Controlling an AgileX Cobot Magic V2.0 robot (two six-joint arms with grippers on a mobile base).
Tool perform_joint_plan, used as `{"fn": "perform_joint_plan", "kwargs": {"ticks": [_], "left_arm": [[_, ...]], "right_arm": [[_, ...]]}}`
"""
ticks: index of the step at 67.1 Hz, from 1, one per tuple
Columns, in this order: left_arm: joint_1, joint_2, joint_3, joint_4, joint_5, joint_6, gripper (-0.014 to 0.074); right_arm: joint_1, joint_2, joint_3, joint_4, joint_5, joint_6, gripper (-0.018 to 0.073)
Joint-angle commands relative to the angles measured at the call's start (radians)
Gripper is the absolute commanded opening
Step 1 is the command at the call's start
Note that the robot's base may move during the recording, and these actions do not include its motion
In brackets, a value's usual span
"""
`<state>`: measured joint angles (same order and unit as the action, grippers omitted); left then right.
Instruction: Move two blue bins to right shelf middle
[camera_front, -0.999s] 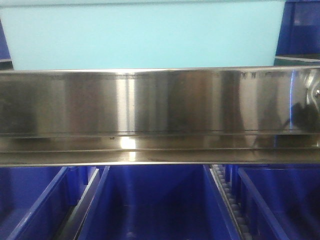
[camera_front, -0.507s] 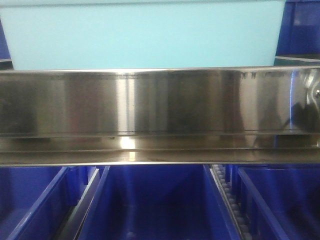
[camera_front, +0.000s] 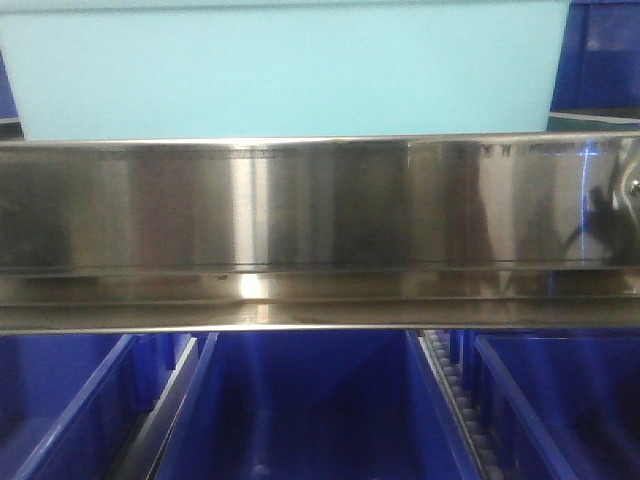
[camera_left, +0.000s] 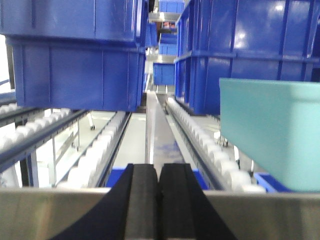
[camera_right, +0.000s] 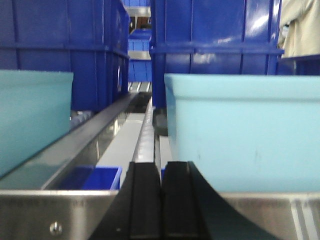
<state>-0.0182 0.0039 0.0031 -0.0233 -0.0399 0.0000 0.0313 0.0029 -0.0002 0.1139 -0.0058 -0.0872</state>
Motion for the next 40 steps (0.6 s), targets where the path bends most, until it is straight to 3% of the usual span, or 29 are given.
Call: {"fn": "perform_joint_plan", "kwargs": {"ticks": [1, 6, 12, 20, 31, 40], "left_arm": [[0.006, -0.004, -0.003, -0.021, -0.114, 0.0, -0.0111], [0.006, -0.004, -0.003, -0.021, -0.203, 0.0, -0.0111], [0.006, -0.004, -0.038, -0.021, -0.197, 0.0, -0.0111], [0.006, -0.004, -0.183, -0.009, -0.049, 0.0, -0.0111], [0.006, 0.078, -0.397, 0.038, 0.161, 0.0, -0.01], [0.006, 0.2, -0.536, 0.038, 0.301, 0.0, 0.0055]], "right_arm": [[0.003, -0.003, 0.0, 0.001, -0.099, -0.005, -0.0162], [0.003, -0.003, 0.0, 0.001, -0.158, -0.003, -0.0162], [0.003, -0.003, -0.054, 0.001, -0.16, -0.001, -0.0162], [0.003, -0.003, -0.222, 0.001, -0.047, -0.001, -0.0162], [0.003, 0.083, -0.465, 0.001, 0.221, -0.001, -0.0162], [0.003, 0.19, -0.593, 0.001, 0.279, -0.001, -0.0101]]}}
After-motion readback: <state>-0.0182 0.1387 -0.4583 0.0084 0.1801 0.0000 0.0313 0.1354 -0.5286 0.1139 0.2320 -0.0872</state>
